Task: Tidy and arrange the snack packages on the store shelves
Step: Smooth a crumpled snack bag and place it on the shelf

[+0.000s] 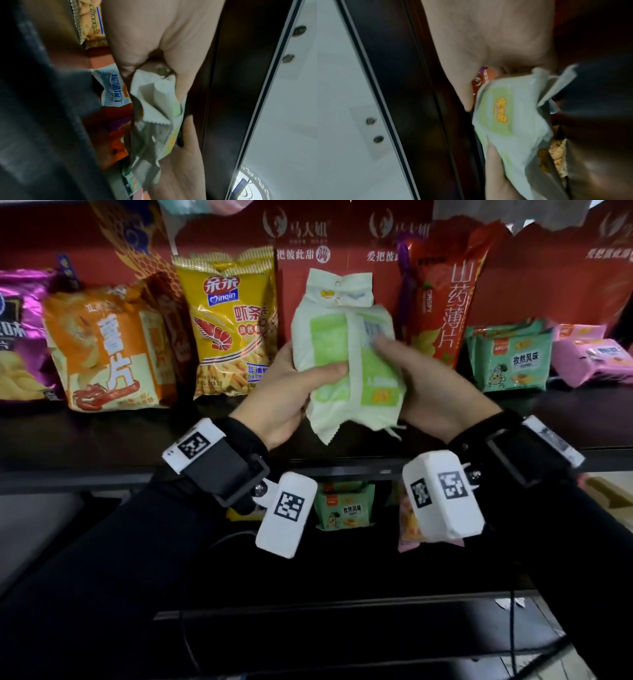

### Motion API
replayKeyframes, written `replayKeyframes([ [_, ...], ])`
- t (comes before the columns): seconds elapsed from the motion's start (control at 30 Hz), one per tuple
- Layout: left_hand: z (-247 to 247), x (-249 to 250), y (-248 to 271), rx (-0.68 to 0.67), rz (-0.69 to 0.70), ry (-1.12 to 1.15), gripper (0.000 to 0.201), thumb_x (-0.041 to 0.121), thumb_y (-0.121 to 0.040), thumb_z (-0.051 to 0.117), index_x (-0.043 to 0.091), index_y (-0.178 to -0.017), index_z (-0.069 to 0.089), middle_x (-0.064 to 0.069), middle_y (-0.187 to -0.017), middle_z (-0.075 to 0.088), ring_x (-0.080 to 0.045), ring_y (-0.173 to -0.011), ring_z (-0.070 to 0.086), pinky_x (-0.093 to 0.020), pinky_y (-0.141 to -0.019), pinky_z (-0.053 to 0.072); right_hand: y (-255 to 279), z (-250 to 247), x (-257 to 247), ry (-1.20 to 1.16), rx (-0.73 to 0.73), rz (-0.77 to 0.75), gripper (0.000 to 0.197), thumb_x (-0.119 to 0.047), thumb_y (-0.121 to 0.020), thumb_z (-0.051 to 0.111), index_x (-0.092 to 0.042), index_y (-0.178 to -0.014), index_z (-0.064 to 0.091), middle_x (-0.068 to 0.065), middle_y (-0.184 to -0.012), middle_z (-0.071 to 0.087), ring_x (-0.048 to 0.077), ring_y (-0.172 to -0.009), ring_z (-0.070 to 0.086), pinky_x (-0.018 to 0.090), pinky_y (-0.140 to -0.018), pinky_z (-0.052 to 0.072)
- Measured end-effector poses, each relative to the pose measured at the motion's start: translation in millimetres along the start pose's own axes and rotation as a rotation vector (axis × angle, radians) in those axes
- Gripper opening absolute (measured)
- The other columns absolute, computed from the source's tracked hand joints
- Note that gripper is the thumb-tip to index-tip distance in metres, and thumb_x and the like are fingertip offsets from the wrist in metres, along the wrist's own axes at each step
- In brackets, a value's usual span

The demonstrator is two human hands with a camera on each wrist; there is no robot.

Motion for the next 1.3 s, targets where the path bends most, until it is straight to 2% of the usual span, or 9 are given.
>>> replayKeyframes([
  [0.1,-1,2,2,-0.009,0.021,-0.024,0.074,-0.004,-0.079,0.068,0.009,-0.143,0.033,-0.014,-0.129,0.061,-0.026,-0.114,0.063,-0.042,-0.092,0.054,2,5,5,0.03,0.006,-0.071,0.037,-0.011,-0.091,0.058,-0.006,-0.127,0.055,0.011,-0.117,0.068,0.022,-0.102,0.068,0.032,-0.079,0.058],
  [0.27,-4,8,6,-0.007,0.062,-0.1,0.044,0.0,-0.081,0.067,0.002,-0.124,0.057,-0.01,-0.115,0.07,-0.023,-0.103,0.068,-0.033,-0.083,0.057,6,5,9,0.082,0.026,-0.177,0.049,0.001,-0.086,0.06,-0.004,-0.133,0.046,0.014,-0.123,0.063,0.024,-0.107,0.065,0.033,-0.086,0.056],
  [0.47,-7,8,8,-0.018,0.124,-0.113,0.067,-0.005,-0.073,0.071,-0.001,-0.135,0.045,-0.018,-0.125,0.063,-0.031,-0.113,0.063,-0.042,-0.095,0.053,11,11,-2,0.113,-0.053,-0.204,0.068,0.012,-0.078,0.061,-0.005,-0.139,0.037,0.018,-0.13,0.058,0.029,-0.115,0.06,0.038,-0.094,0.052],
  [0.6,-9,16,9,-0.049,0.192,-0.187,0.074,0.008,-0.068,0.08,0.016,-0.132,0.044,-0.008,-0.128,0.062,-0.021,-0.113,0.064,-0.034,-0.088,0.055,14,13,-1,0.129,-0.019,-0.25,0.073,0.02,-0.07,0.061,0.0,-0.137,0.038,0.023,-0.13,0.055,0.032,-0.115,0.059,0.038,-0.093,0.053],
  [0.87,-8,22,17,-0.013,0.321,-0.205,0.05,0.009,-0.075,0.077,0.014,-0.119,0.053,-0.003,-0.115,0.067,-0.017,-0.106,0.066,-0.032,-0.086,0.054,21,13,-5,0.154,-0.07,-0.318,0.083,0.002,-0.06,0.072,-0.012,-0.135,0.04,0.016,-0.133,0.054,0.029,-0.119,0.057,0.041,-0.095,0.051],
  [1.07,2,30,25,-0.17,0.111,-0.099,0.102,0.049,-0.057,0.085,0.025,-0.143,0.035,0.005,-0.133,0.058,-0.012,-0.118,0.059,-0.027,-0.081,0.055,21,8,-3,0.199,0.044,-0.479,0.056,0.004,-0.055,0.077,-0.013,-0.103,0.055,0.003,-0.103,0.066,0.014,-0.099,0.064,0.029,-0.08,0.055],
  [1.17,11,26,30,-0.221,-0.076,0.078,0.076,0.071,-0.08,0.049,0.032,-0.144,0.035,0.005,-0.138,0.056,-0.015,-0.123,0.056,-0.052,-0.084,0.055,22,9,-5,0.305,0.041,-0.594,0.044,0.008,-0.059,0.079,-0.016,-0.086,0.053,0.008,-0.11,0.06,0.018,-0.108,0.058,0.038,-0.094,0.051],
  [1.23,11,23,30,-0.269,-0.211,0.178,0.084,0.075,-0.078,0.031,0.027,-0.147,0.035,-0.006,-0.147,0.046,-0.031,-0.138,0.036,-0.074,-0.101,0.026,23,7,-5,0.415,0.016,-0.66,0.038,0.002,-0.063,0.078,-0.018,-0.078,0.05,0.01,-0.119,0.054,0.025,-0.119,0.05,0.046,-0.108,0.038],
  [1.3,8,27,29,-0.292,-0.31,0.287,0.089,0.07,-0.073,0.042,0.019,-0.145,0.039,-0.016,-0.142,0.05,-0.037,-0.134,0.043,-0.065,-0.103,0.034,24,5,-5,0.605,0.044,-0.716,0.033,-0.009,-0.064,0.076,-0.023,-0.074,0.048,0.007,-0.125,0.05,0.03,-0.131,0.039,0.046,-0.115,0.025],
])
Point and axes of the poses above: each hand's wrist, its own y-axis away from the middle knuckle, its own z-axis out of the palm, x = y × z, the point moved 2 cm from there along -y, towards the middle knuckle
